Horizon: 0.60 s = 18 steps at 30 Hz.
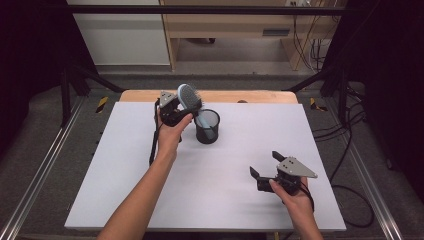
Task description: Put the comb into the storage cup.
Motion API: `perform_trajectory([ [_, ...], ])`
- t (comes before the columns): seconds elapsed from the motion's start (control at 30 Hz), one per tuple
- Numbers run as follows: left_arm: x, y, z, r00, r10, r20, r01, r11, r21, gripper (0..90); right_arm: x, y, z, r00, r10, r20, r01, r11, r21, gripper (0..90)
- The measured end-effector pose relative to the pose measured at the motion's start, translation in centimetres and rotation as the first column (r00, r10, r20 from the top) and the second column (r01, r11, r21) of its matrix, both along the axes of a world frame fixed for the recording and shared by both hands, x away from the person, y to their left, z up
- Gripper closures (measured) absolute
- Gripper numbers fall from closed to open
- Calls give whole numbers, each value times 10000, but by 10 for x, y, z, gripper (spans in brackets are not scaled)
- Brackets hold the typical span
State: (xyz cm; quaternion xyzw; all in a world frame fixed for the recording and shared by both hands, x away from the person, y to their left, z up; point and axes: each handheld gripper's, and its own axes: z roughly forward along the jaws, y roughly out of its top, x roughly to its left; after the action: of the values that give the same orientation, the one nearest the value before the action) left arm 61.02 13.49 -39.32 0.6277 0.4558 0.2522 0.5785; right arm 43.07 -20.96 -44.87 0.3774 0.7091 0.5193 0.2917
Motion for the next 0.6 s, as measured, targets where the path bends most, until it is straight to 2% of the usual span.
perform_trajectory([
  [0.43, -1, -1, 0, 10000, 20, 42, -20, 10000, -64, 103, 0, -1, 0, 10000, -6, -9, 6, 10000, 25, 55],
  [0.6, -1, -2, 1, 9999, 17, 129, -18, 10000, 60, 85, 0, 0, 0, 10000, 14, -1, -14, 10000, 5, 55],
])
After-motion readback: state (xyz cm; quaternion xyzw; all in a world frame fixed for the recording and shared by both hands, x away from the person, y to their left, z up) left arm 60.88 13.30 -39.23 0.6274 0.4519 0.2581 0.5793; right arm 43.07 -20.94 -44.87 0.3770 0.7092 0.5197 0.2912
